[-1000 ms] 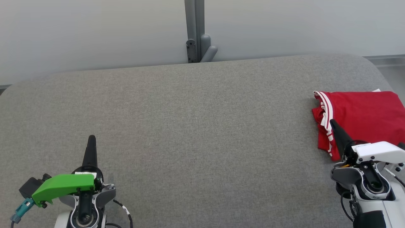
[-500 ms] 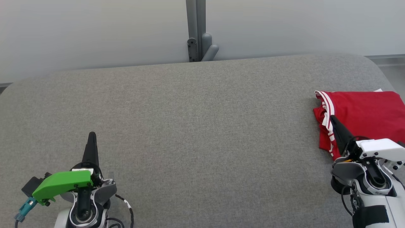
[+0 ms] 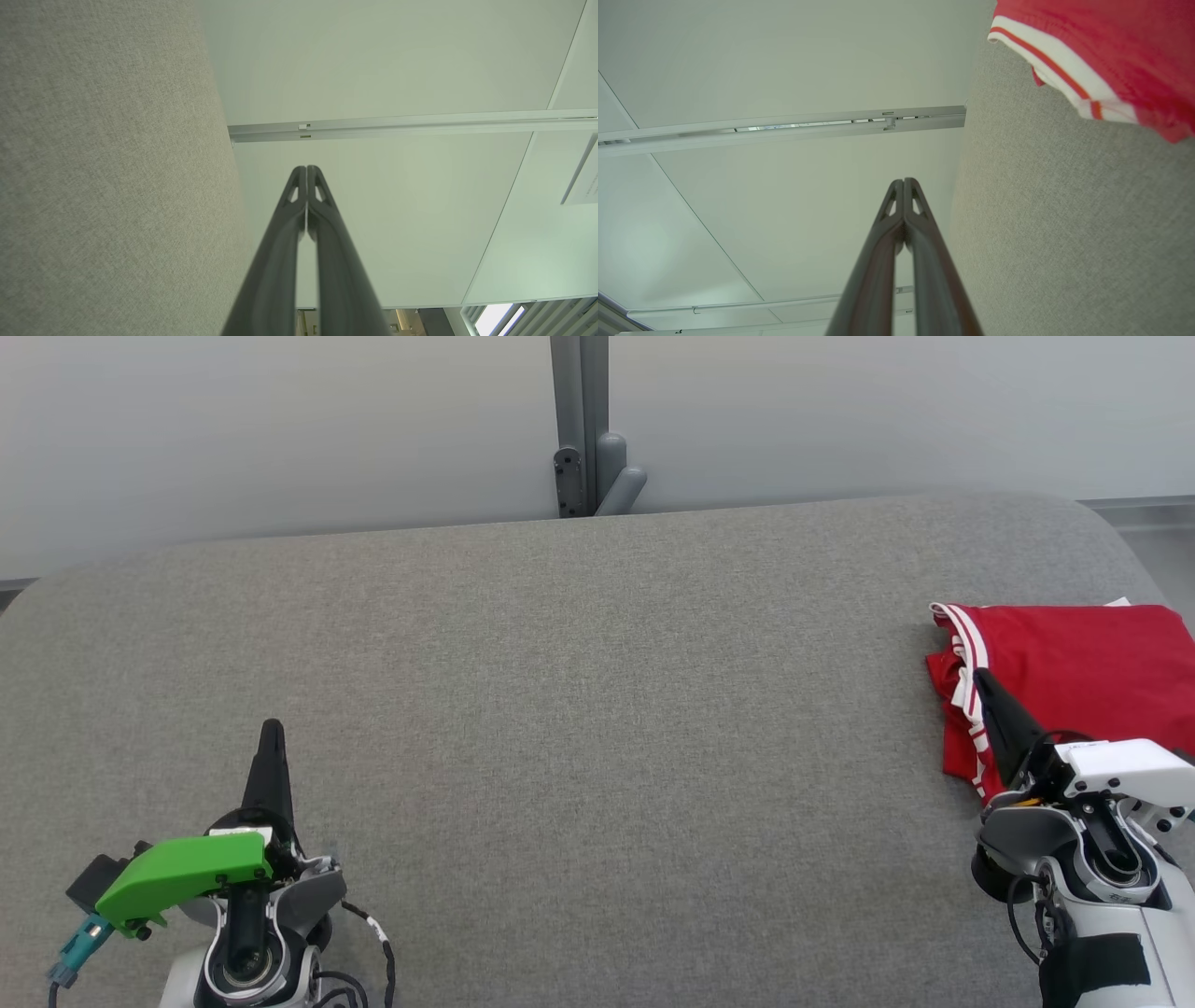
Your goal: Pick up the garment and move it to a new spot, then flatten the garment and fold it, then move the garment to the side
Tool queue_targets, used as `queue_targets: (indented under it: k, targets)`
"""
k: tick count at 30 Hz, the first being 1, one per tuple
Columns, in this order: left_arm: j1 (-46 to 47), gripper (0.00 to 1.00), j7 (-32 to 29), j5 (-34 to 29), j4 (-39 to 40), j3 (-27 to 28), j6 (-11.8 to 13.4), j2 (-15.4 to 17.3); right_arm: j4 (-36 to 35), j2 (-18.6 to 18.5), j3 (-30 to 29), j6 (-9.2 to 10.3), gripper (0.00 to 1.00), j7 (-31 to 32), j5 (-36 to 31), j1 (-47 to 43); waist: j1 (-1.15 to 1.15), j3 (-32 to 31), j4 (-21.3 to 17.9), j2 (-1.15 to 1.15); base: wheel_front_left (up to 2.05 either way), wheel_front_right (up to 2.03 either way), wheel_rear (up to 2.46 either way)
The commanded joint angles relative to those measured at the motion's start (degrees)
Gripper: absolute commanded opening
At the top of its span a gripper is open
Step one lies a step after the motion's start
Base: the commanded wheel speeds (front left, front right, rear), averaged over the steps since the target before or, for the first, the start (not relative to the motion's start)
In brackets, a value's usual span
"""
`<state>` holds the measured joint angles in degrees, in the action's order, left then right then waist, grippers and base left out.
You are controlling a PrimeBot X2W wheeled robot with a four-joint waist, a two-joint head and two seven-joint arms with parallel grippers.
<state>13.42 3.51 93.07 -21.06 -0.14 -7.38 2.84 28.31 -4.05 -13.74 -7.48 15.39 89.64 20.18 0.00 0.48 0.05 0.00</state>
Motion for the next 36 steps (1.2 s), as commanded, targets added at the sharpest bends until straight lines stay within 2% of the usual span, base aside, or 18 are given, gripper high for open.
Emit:
queue_targets:
  k: [1, 36]
  targets:
    - [0.6, 0.0, -0.3, 0.2, -0.1, 0.2, -0.3, -0.1, 0.1, 0.0, -0.1, -0.02, 0.0, 0.2, 0.1, 0.3, 0.0, 0.0, 0.0, 0.0, 0.0, 0.0, 0.0]
    - [0.6, 0.0, -0.3, 0.2, -0.1, 0.1, -0.3, 0.0, 0.1, 0.0, -0.2, -0.02, 0.0, 0.3, 0.0, 0.3, 0.0, 0.0, 0.0, 0.0, 0.0, 0.0, 0.0]
